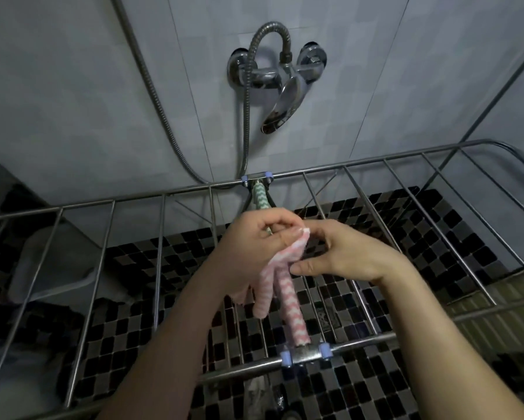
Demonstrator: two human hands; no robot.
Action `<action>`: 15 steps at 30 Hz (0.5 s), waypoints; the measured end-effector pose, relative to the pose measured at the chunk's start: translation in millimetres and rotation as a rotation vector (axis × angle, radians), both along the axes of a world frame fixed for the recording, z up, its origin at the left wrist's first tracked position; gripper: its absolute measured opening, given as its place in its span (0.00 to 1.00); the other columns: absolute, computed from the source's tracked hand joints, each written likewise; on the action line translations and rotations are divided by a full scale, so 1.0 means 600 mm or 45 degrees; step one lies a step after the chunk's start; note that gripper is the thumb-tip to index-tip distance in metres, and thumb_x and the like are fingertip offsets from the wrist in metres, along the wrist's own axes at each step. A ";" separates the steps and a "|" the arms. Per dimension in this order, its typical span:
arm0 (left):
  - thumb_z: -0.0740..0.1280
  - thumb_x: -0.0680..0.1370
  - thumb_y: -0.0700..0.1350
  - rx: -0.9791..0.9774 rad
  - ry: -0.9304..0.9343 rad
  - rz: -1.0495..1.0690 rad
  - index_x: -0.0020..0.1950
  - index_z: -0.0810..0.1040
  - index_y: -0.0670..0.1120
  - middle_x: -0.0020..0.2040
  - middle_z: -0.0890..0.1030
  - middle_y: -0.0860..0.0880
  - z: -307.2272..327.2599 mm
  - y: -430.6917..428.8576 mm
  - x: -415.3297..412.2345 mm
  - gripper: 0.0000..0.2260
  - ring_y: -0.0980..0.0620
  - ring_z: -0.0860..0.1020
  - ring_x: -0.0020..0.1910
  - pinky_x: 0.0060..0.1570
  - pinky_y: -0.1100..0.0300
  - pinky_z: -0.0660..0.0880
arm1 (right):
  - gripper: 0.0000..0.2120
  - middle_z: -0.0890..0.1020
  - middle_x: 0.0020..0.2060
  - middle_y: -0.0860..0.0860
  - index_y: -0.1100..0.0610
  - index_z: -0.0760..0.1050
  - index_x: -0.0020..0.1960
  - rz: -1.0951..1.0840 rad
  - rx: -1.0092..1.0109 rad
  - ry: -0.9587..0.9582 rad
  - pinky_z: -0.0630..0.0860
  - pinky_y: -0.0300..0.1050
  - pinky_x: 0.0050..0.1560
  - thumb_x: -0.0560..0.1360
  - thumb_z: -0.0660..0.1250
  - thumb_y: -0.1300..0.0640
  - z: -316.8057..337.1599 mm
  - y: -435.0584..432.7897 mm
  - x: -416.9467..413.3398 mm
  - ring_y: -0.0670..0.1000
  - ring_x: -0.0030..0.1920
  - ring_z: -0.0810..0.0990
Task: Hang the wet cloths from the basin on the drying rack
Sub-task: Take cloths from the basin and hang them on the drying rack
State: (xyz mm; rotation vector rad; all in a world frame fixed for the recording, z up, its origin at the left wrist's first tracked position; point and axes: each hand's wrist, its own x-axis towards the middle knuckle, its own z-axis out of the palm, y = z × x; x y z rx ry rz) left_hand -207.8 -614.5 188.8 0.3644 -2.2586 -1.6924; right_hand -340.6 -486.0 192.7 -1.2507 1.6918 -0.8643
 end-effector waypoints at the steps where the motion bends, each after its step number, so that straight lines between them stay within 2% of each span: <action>1: 0.70 0.76 0.42 -0.042 -0.016 0.004 0.43 0.83 0.53 0.38 0.82 0.54 0.004 -0.003 0.011 0.06 0.59 0.79 0.40 0.43 0.65 0.75 | 0.13 0.84 0.51 0.49 0.52 0.80 0.55 -0.025 0.002 0.015 0.75 0.50 0.63 0.71 0.75 0.59 0.000 -0.003 0.008 0.47 0.56 0.81; 3: 0.72 0.75 0.42 -0.033 -0.082 0.006 0.45 0.83 0.52 0.40 0.83 0.51 0.006 -0.015 0.033 0.05 0.57 0.80 0.41 0.44 0.61 0.77 | 0.05 0.83 0.41 0.57 0.52 0.81 0.43 -0.105 0.019 0.104 0.78 0.59 0.53 0.70 0.76 0.57 -0.006 -0.002 0.013 0.52 0.43 0.81; 4: 0.73 0.74 0.43 -0.032 -0.138 0.002 0.46 0.83 0.52 0.40 0.82 0.51 0.007 -0.021 0.050 0.05 0.58 0.79 0.40 0.43 0.61 0.76 | 0.06 0.82 0.39 0.58 0.52 0.79 0.40 -0.112 0.028 0.181 0.78 0.59 0.49 0.69 0.77 0.55 -0.005 -0.002 0.019 0.52 0.39 0.79; 6: 0.76 0.71 0.45 -0.065 -0.365 -0.073 0.51 0.81 0.55 0.40 0.81 0.55 0.006 -0.034 0.075 0.11 0.59 0.78 0.38 0.41 0.62 0.75 | 0.08 0.80 0.38 0.55 0.54 0.77 0.39 -0.105 0.023 0.241 0.76 0.49 0.43 0.69 0.76 0.58 -0.001 0.000 0.027 0.47 0.37 0.76; 8: 0.77 0.69 0.46 -0.239 -0.688 -0.197 0.55 0.80 0.55 0.43 0.82 0.55 0.005 -0.044 0.108 0.16 0.59 0.80 0.39 0.42 0.61 0.78 | 0.07 0.77 0.38 0.55 0.58 0.74 0.41 -0.078 -0.004 0.179 0.73 0.40 0.37 0.71 0.72 0.63 0.004 0.001 0.044 0.44 0.35 0.74; 10: 0.76 0.69 0.44 -0.438 -0.824 -0.299 0.50 0.82 0.49 0.44 0.84 0.51 -0.001 -0.058 0.140 0.11 0.55 0.81 0.40 0.44 0.52 0.80 | 0.07 0.74 0.36 0.55 0.59 0.71 0.42 -0.080 0.001 0.021 0.69 0.35 0.30 0.75 0.68 0.65 0.006 0.006 0.063 0.44 0.32 0.71; 11: 0.75 0.70 0.44 -0.417 -0.795 -0.293 0.47 0.82 0.47 0.43 0.84 0.49 -0.006 -0.066 0.156 0.08 0.52 0.82 0.41 0.45 0.48 0.80 | 0.07 0.73 0.36 0.55 0.59 0.70 0.43 -0.108 -0.012 -0.093 0.69 0.35 0.27 0.77 0.66 0.65 0.004 0.008 0.071 0.45 0.31 0.72; 12: 0.75 0.70 0.44 -0.293 -0.714 -0.262 0.46 0.82 0.44 0.43 0.85 0.48 -0.013 -0.075 0.174 0.08 0.50 0.83 0.42 0.45 0.47 0.80 | 0.06 0.74 0.37 0.56 0.60 0.69 0.44 -0.167 -0.034 -0.227 0.71 0.36 0.26 0.78 0.65 0.64 0.002 0.010 0.081 0.48 0.31 0.73; 15: 0.74 0.69 0.44 0.405 -0.302 -0.139 0.51 0.82 0.40 0.47 0.84 0.44 -0.040 -0.083 0.217 0.13 0.47 0.82 0.46 0.45 0.54 0.79 | 0.04 0.81 0.42 0.55 0.60 0.70 0.51 -0.429 -0.083 -0.554 0.80 0.41 0.28 0.79 0.64 0.60 -0.007 0.019 0.111 0.54 0.37 0.82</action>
